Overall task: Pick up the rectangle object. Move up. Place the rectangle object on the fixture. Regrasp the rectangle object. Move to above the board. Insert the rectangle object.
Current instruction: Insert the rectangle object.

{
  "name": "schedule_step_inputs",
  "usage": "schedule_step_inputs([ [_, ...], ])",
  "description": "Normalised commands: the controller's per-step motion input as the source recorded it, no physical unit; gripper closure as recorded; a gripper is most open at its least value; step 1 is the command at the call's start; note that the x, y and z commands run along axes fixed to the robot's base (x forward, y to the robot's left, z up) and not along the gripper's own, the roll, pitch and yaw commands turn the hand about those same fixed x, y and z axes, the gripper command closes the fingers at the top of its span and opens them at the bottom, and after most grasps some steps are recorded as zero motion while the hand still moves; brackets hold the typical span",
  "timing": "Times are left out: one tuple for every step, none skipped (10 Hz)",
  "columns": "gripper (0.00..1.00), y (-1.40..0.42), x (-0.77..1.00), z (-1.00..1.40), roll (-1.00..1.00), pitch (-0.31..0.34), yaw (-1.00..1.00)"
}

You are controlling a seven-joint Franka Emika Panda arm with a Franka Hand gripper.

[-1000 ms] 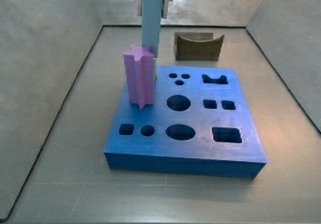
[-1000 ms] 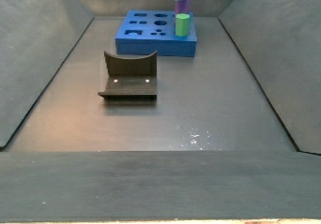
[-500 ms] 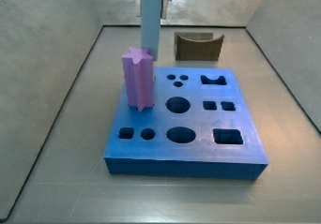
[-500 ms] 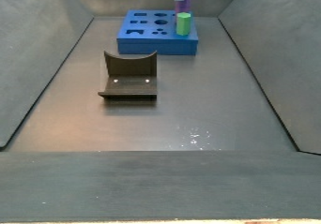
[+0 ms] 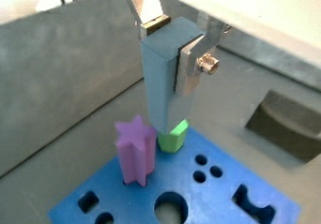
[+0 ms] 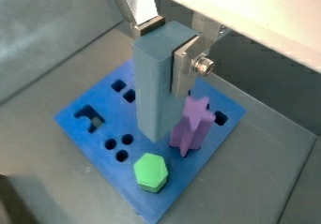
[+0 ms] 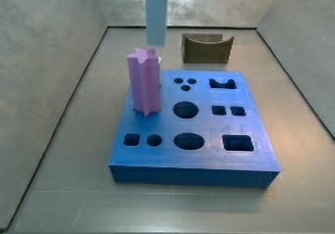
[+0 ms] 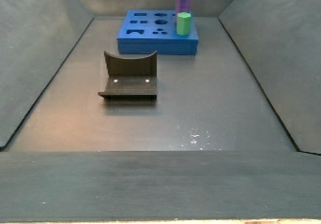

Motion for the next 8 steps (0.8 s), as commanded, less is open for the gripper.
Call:
schedule_step_inputs([
  [1.0,-0.17,0.02,0.5,0.26,0.0,-0.75],
  [1.0,-0.04,0.0,0.33,0.13,0.0,-0.96],
  [1.0,0.0,0.0,0.28,0.1,0.0,-1.0],
  [1.0,0.0,0.0,0.21,0.04,0.0,-1.0],
  [1.0,0.0,0.0,0.15,0.01,0.0,-1.0],
  [1.0,0.0,0.0,0.07,0.0,0.0,-1.0],
  [1.0,-0.07,0.0,0.0,0.0,0.0,-1.0],
  [1.0,-0.29,0.28,-0.05,0.0,0.0,-0.15],
])
